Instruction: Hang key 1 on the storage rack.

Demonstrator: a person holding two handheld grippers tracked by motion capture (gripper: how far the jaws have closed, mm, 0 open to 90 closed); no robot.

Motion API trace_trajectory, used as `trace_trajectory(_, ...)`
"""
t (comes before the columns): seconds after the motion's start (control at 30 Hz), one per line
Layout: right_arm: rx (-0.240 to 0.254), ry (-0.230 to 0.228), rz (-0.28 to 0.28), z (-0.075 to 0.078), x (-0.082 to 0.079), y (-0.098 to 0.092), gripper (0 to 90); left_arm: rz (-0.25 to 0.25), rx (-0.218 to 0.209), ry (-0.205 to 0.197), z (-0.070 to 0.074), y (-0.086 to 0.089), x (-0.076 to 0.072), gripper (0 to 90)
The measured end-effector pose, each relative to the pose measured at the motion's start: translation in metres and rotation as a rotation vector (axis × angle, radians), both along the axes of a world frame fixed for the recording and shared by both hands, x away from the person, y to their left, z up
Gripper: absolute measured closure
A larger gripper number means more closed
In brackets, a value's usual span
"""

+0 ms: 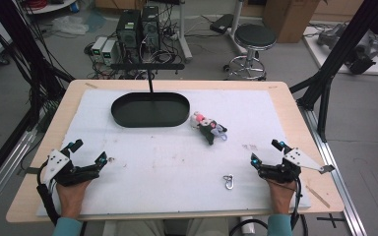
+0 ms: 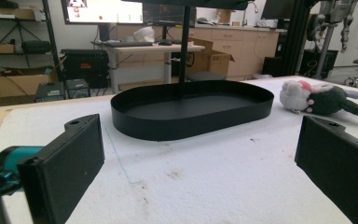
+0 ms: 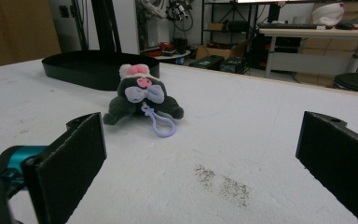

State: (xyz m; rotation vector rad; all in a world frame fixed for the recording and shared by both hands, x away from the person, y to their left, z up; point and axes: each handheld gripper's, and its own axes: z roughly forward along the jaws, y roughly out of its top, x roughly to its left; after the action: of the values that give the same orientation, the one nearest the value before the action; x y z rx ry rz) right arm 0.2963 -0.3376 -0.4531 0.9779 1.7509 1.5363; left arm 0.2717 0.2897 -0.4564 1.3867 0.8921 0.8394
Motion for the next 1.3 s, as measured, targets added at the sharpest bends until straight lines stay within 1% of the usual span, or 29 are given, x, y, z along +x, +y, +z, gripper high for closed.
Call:
trace_trajectory(0.17,-0.001,-0.002,-0.002,0.000,0.000,0.000,0.7,0.001,-0.003,-0.002,0.000,0.000,0.000,1.7)
trace_trajectory(0.23,0.003,0.004,-0.004,0.000,0.000,0.001,0.7,0.001,-0.004,-0.002,0.000,0.000,0.000,1.7)
trace_trajectory(0.4,-0.013,-0.005,-0.001,0.000,0.000,0.001,0.7,0.003,-0.008,-0.007,0.000,0.001,0.000,1.7)
trace_trajectory(0.5,-0.026,-0.011,-0.016,0.000,0.000,0.002,0.7,0.005,-0.007,-0.008,0.000,0.000,0.000,1.7)
trace_trajectory(0.57,-0.026,-0.001,-0.021,0.001,0.000,0.003,0.7,0.005,-0.008,-0.008,0.000,0.000,0.000,1.7)
trace_trajectory(0.7,-0.014,0.036,-0.019,0.002,0.004,0.002,0.7,0.002,-0.012,-0.003,0.000,0.001,0.000,1.7)
trace_trajectory(0.83,-0.006,0.040,-0.021,0.005,0.006,0.003,0.7,0.008,-0.008,-0.005,0.000,0.001,0.000,1.7)
trace_trajectory(0.87,-0.009,0.040,-0.019,0.007,0.007,0.003,0.7,0.006,-0.007,-0.004,0.000,0.001,0.000,1.7)
trace_trajectory(0.9,-0.013,0.052,-0.015,0.009,0.008,0.004,0.7,0.006,-0.007,-0.003,0.000,0.001,0.000,1.7)
trace_trajectory(0.93,-0.019,0.048,-0.012,0.012,0.009,0.004,0.7,0.007,-0.009,-0.003,0.000,0.001,0.000,1.7)
trace_trajectory(1.0,-0.023,0.059,0.003,0.023,0.014,0.004,0.7,0.006,-0.007,-0.004,0.000,0.001,0.000,1.7)
trace_trajectory(1.07,-0.028,0.062,0.005,0.025,0.016,0.004,0.7,0.007,-0.007,-0.005,0.000,0.001,0.000,1.7)
trace_trajectory(1.1,-0.032,0.080,0.014,0.033,0.021,0.004,0.7,0.007,-0.007,-0.005,0.000,0.001,0.000,1.7)
trace_trajectory(1.13,-0.036,0.086,0.021,0.036,0.024,0.004,0.7,0.007,-0.007,-0.005,0.000,0.001,0.000,1.7)
trace_trajectory(1.17,-0.036,0.086,0.021,0.036,0.024,0.004,0.7,0.007,-0.007,-0.005,0.000,0.001,0.000,1.7)
trace_trajectory(1.2,-0.040,0.116,0.040,0.044,0.030,0.005,0.7,0.007,-0.008,-0.005,0.000,0.000,0.000,1.7)
trace_trajectory(1.23,-0.052,0.123,0.047,0.048,0.034,0.005,0.7,0.007,-0.007,-0.006,0.000,0.000,0.000,1.7)
trace_trajectory(1.27,-0.052,0.123,0.047,0.048,0.034,0.005,0.7,0.007,-0.007,-0.006,0.000,0.000,0.000,1.7)
trace_trajectory(1.3,-0.063,0.144,0.069,0.055,0.041,0.008,0.7,0.007,-0.007,-0.006,0.000,0.000,0.000,1.7)
